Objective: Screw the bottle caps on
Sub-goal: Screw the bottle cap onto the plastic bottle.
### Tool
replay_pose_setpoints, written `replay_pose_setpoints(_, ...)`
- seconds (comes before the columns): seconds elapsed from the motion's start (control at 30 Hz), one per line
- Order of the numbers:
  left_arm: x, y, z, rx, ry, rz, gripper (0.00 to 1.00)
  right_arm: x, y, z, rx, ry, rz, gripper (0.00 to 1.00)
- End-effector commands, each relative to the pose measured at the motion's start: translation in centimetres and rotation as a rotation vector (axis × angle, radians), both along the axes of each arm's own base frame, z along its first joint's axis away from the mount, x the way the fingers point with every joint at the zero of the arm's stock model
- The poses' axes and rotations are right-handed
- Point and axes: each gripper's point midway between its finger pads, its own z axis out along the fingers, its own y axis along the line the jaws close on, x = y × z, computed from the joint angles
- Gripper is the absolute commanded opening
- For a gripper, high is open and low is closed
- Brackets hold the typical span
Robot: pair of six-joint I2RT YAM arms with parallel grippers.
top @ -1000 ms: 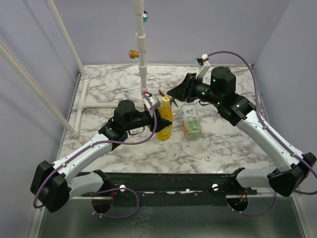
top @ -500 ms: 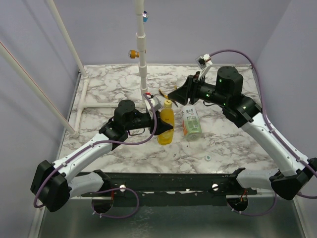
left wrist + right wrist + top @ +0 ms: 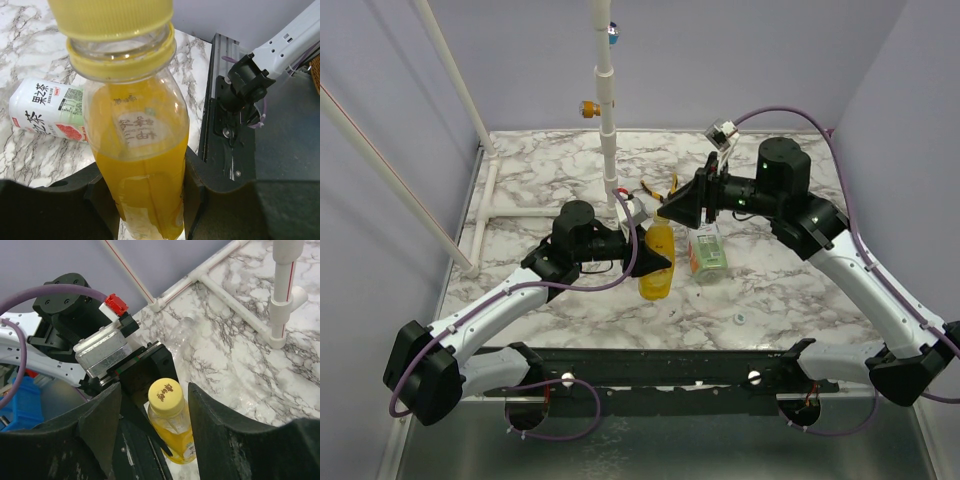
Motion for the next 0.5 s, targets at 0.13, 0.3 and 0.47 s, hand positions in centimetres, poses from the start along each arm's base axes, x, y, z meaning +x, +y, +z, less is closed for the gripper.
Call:
replay_pose_setpoints(0.13,-0.39,-0.38,2.01,-0.037,-0.033,-0.044,0.00,-0.45,0.41,-1.56,-0.031,0.024,0.052,0.61)
replay_pose_setpoints(0.3,-0.29,-0.41,2.14,-0.039,-0.037,-0.042,0.00,-0.20,0.67,-1.98,-0.036,0.031,0.056,0.62)
replay_pose_setpoints(0.47,-0.29,-0.44,2.29,-0.041,-0.040,-0.043,0.00,-0.25,0.84,-2.08,-0.029,0.036,0.059,0.62)
